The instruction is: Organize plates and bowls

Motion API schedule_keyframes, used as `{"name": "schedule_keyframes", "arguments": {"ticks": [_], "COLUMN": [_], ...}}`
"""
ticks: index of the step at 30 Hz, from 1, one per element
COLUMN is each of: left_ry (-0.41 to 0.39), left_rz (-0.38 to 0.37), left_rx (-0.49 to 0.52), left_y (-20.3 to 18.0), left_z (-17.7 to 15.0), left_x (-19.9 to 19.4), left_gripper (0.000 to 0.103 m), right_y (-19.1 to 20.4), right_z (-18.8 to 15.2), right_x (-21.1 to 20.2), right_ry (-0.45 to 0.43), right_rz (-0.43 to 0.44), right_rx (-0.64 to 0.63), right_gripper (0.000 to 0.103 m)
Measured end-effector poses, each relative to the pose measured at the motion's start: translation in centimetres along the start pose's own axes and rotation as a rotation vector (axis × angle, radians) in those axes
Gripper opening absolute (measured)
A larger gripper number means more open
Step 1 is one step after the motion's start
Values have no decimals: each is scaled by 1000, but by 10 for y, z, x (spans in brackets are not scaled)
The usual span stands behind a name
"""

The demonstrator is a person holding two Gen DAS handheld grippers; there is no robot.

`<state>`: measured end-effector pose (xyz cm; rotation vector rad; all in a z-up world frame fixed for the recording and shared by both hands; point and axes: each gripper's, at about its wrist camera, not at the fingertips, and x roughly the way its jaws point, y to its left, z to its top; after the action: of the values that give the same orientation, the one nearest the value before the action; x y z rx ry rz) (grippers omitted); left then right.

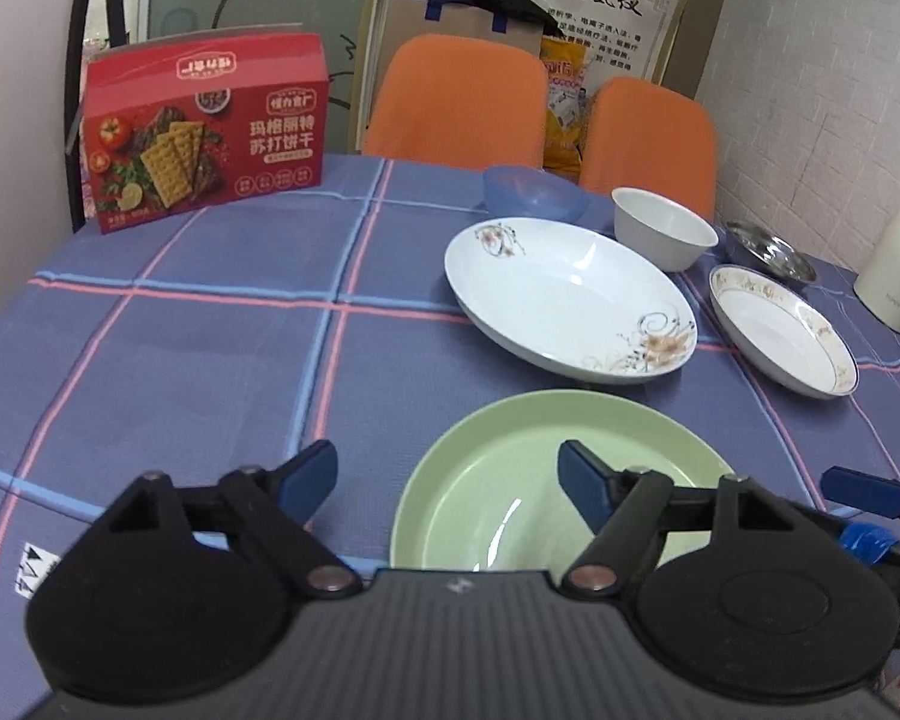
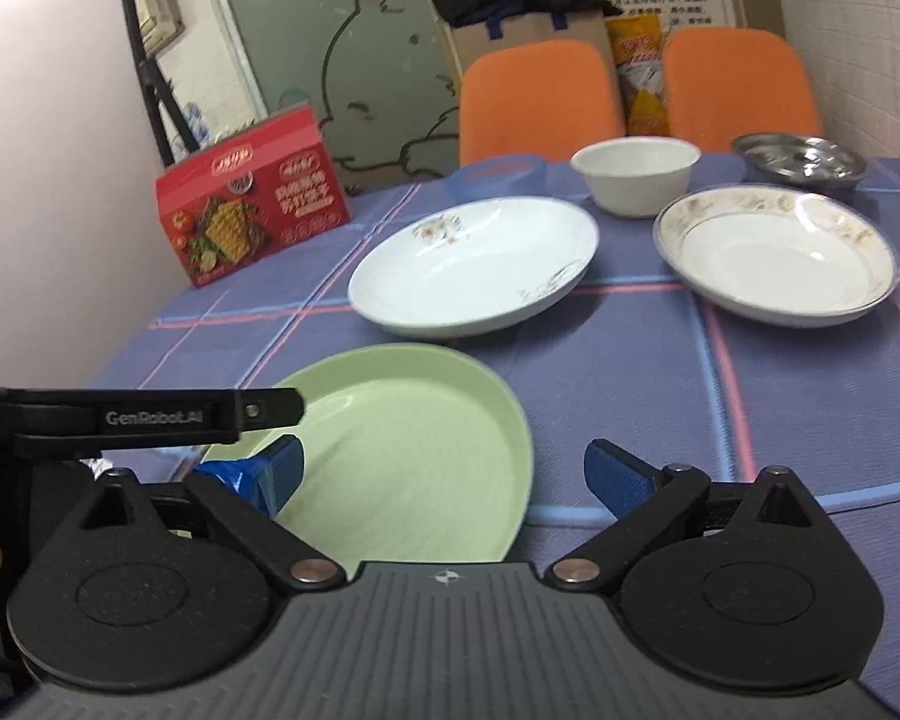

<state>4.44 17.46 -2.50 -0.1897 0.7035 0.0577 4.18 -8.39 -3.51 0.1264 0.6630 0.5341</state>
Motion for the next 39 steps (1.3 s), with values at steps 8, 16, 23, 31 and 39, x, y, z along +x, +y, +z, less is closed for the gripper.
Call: {"name": "schedule_keyframes", "arguments": {"ticks": [8, 16, 23, 31, 39], "left_ry": [19, 10, -17, -3, 53], "left_rz": [30, 59, 46, 62, 8], "left_rx": [29, 82, 90, 80, 26], "left_y": [-6, -23, -31, -18, 0], "left_z": [-1, 13, 25, 41, 93], "left_x": [-3, 6, 7, 28, 84], "left_gripper": [75, 75, 75, 76, 76], "right_y": [-29, -30, -28, -29, -46], "right_z": [2, 7, 39, 48, 68], "right_x": [-10, -9, -15, 9, 70], "right_ry": [4, 18, -20, 22, 87], "right_rz": [-44, -60, -41, 0, 4], "right_rx": [77, 55, 24, 18, 59], "right_gripper": [88, 89, 89, 89, 89]}}
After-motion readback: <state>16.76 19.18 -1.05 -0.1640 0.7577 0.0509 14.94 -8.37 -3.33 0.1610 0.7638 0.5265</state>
